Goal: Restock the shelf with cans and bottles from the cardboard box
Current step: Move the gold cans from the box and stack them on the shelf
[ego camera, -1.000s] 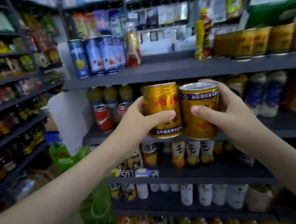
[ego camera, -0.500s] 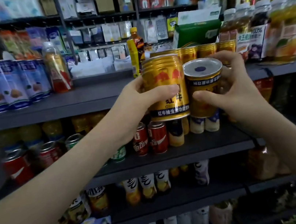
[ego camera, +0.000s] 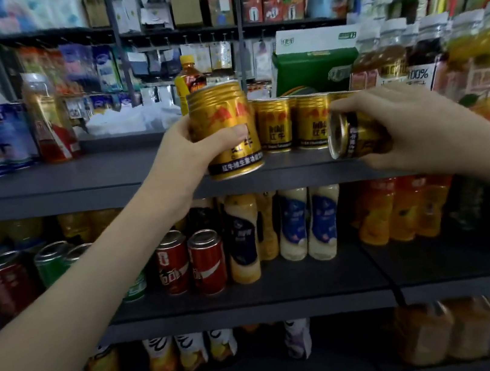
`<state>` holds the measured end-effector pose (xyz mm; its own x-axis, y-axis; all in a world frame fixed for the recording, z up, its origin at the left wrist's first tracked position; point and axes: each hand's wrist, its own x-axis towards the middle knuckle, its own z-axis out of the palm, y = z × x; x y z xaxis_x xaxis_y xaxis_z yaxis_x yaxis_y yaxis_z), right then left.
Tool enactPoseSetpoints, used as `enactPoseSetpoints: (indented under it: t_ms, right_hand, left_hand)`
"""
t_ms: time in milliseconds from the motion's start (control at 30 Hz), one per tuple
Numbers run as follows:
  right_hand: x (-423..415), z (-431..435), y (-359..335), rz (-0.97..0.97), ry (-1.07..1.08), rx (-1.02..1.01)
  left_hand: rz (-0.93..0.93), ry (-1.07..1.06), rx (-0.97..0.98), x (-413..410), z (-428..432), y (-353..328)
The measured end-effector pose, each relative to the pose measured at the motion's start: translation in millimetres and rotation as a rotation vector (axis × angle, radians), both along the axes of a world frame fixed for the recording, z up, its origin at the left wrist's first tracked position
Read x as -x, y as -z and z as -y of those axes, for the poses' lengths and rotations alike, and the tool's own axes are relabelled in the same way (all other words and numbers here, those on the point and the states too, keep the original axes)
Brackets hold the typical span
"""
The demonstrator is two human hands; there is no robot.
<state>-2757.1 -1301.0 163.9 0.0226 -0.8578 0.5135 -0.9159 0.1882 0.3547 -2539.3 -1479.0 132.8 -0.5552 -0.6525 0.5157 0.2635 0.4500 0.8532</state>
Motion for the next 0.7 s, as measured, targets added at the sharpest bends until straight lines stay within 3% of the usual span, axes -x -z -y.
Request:
enactPoseSetpoints:
  t_ms: [367, 567, 700]
  right_hand:
    - [17.4, 53.6, -33.8, -0.447, -0.081, -0.265]
    - [0.2, 86.9, -47.1, -0.552, -0.032, -0.426]
    - [-7.6, 99.9, -46.4, -0.554, -0.108, -0.479]
  left_hand:
    - [-0.072, -0.283, -0.074, 7.1, -26.6, -14.4]
    - [-0.041, -0.338, -0.074, -0.1, -14.7, -25.5]
    - [-0.031, -0.333, -0.076, -1.9, -4.4, -23.9]
